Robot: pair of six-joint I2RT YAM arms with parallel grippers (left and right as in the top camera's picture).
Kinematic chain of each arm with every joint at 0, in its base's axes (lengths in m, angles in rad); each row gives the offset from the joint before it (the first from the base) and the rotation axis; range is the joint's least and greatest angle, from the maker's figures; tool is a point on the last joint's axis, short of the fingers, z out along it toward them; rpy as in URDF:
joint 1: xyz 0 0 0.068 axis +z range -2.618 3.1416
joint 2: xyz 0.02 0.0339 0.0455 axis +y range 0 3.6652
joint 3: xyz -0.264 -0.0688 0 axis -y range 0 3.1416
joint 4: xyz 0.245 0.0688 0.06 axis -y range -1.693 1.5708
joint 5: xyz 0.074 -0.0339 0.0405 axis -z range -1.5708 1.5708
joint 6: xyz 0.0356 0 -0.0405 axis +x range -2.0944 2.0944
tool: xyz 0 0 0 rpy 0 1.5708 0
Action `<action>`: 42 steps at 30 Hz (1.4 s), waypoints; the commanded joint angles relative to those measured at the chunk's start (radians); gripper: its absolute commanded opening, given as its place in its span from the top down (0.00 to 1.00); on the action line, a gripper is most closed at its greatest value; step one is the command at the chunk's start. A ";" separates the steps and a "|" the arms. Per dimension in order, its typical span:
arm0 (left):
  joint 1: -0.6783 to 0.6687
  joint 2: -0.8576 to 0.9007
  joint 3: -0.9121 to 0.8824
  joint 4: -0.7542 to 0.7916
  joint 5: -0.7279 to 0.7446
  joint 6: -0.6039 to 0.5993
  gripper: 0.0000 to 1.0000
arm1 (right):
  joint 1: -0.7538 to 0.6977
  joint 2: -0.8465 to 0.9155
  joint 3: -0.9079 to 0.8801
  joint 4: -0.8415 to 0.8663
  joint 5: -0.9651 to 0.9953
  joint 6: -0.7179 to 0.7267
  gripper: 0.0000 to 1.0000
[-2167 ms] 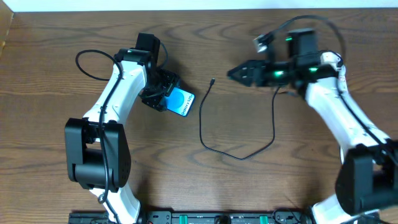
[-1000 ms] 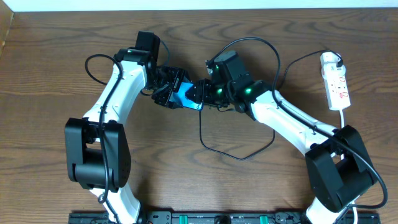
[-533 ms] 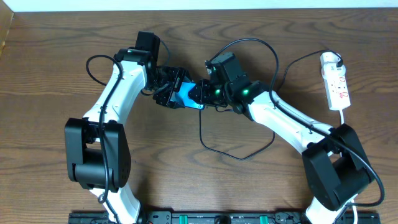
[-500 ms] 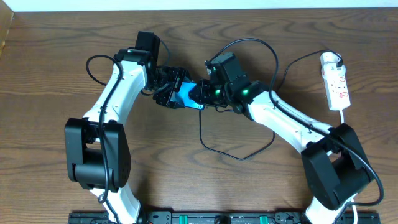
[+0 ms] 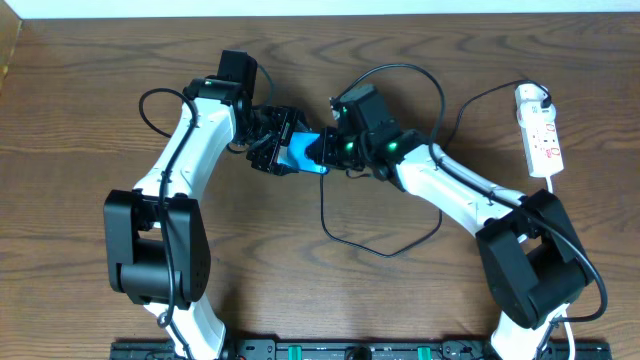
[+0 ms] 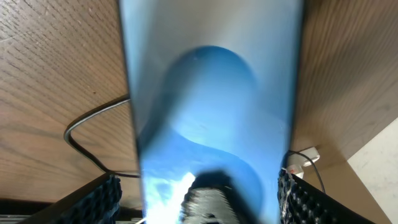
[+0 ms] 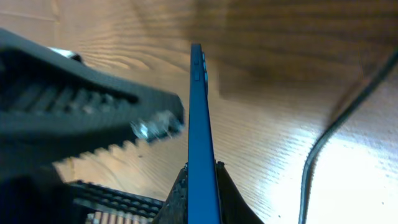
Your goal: Plug charger to phone and switch on socket
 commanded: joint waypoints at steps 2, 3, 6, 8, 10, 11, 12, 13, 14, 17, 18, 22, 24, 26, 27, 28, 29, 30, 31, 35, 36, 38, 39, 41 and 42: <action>0.004 -0.016 0.005 -0.003 0.013 0.000 0.18 | -0.079 -0.010 0.013 0.026 -0.105 0.085 0.99; 0.004 -0.016 0.005 0.000 0.014 0.008 0.18 | -0.094 -0.011 0.013 0.031 -0.122 0.105 0.99; 0.004 -0.016 0.005 0.056 0.035 0.080 0.18 | -0.145 -0.011 0.013 0.076 -0.197 0.195 0.99; 0.004 -0.016 0.005 0.119 0.091 0.124 0.18 | -0.169 -0.011 0.013 0.123 -0.242 0.257 0.99; 0.004 -0.016 0.005 0.207 0.162 0.152 0.18 | -0.186 -0.011 0.013 0.204 -0.288 0.335 0.99; 0.004 -0.016 0.005 0.258 0.197 0.162 0.18 | -0.193 -0.011 0.013 0.252 -0.307 0.376 0.99; 0.004 -0.016 0.005 0.304 0.226 0.170 0.18 | -0.198 -0.011 0.013 0.293 -0.316 0.410 0.99; 0.004 -0.016 0.005 0.363 0.260 0.177 0.18 | -0.201 -0.011 0.013 0.338 -0.322 0.447 0.99; 0.004 -0.016 0.005 0.408 0.282 0.180 0.18 | -0.205 -0.011 0.013 0.385 -0.322 0.484 0.99; 0.004 -0.016 0.005 0.552 0.335 0.188 0.19 | -0.214 -0.011 0.013 0.492 -0.318 0.571 0.99; 0.004 -0.016 0.005 0.587 0.343 0.187 0.19 | -0.215 -0.011 0.013 0.522 -0.313 0.595 0.99; 0.004 -0.016 0.005 0.672 0.342 0.170 0.19 | -0.214 -0.011 0.012 0.542 -0.282 0.644 0.99; 0.004 -0.016 0.005 0.702 0.334 0.167 0.19 | -0.215 -0.011 0.012 0.538 -0.272 0.658 0.99; 0.004 -0.016 0.005 0.720 0.315 0.167 0.20 | -0.214 -0.011 0.012 0.539 -0.266 0.681 0.99; 0.004 -0.016 0.005 0.725 0.304 0.167 0.24 | -0.214 -0.011 0.012 0.539 -0.264 0.699 0.99; 0.004 -0.016 0.005 0.726 0.288 0.167 0.25 | -0.214 -0.011 0.012 0.539 -0.260 0.713 0.99; 0.005 -0.016 0.005 0.726 0.269 0.166 0.27 | -0.215 -0.011 0.012 0.538 -0.253 0.724 0.99; 0.008 -0.016 0.005 0.727 0.253 0.163 0.28 | -0.214 -0.011 0.012 0.539 -0.246 0.731 0.99; 0.010 -0.016 0.005 0.726 0.243 0.159 0.29 | -0.215 -0.011 0.012 0.539 -0.240 0.738 0.99; 0.021 -0.016 0.005 0.727 0.184 0.148 0.33 | -0.210 -0.011 0.012 0.539 -0.201 0.775 0.98; 0.022 -0.016 0.005 0.727 0.172 0.143 0.34 | -0.205 -0.011 0.012 0.539 -0.181 0.785 0.98; 0.022 -0.016 0.005 0.735 0.151 0.130 0.38 | -0.188 -0.011 0.012 0.518 -0.141 0.796 0.98; 0.022 -0.016 0.005 0.743 0.149 0.130 0.41 | -0.180 -0.011 0.012 0.505 -0.131 0.808 0.99; 0.022 -0.016 0.005 0.758 0.146 0.129 0.45 | -0.165 -0.011 0.012 0.492 -0.103 0.819 0.98; 0.022 -0.017 0.005 0.763 0.145 0.126 0.45 | -0.159 -0.011 0.012 0.489 -0.083 0.819 0.98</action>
